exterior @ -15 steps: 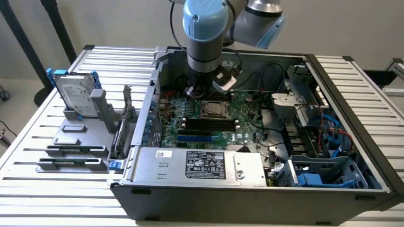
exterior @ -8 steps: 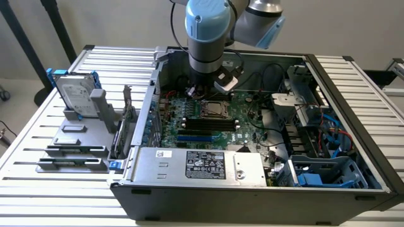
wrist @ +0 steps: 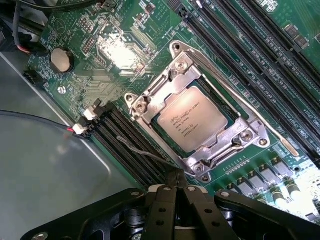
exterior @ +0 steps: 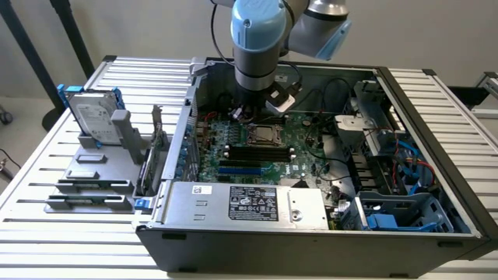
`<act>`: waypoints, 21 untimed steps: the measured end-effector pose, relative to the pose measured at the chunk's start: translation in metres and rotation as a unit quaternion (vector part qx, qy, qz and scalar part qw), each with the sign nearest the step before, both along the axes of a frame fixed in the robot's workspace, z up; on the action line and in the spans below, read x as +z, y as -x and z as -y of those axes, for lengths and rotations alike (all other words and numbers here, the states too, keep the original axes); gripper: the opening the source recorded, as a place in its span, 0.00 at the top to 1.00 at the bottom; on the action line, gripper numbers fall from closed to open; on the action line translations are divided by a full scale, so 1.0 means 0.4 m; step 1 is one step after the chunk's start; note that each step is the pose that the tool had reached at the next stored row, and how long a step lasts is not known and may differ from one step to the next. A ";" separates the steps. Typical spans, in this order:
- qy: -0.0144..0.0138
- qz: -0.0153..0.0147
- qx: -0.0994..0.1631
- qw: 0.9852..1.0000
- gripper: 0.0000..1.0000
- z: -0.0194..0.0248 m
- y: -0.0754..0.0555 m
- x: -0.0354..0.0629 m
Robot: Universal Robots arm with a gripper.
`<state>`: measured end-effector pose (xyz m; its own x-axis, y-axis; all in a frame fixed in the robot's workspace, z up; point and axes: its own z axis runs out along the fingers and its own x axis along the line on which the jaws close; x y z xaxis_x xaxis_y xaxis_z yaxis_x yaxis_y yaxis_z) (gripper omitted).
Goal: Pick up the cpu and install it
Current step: 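Install the first cpu locking lever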
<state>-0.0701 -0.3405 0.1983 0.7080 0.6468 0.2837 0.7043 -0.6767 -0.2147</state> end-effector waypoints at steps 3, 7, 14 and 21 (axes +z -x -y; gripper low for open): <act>0.001 0.000 0.000 1.000 0.89 -0.006 -0.005 -0.002; 0.004 -0.001 0.000 1.000 0.89 -0.010 -0.007 -0.004; 0.007 -0.004 0.000 1.000 0.89 -0.011 -0.010 -0.006; 0.008 -0.006 0.000 1.000 0.89 -0.011 -0.020 -0.009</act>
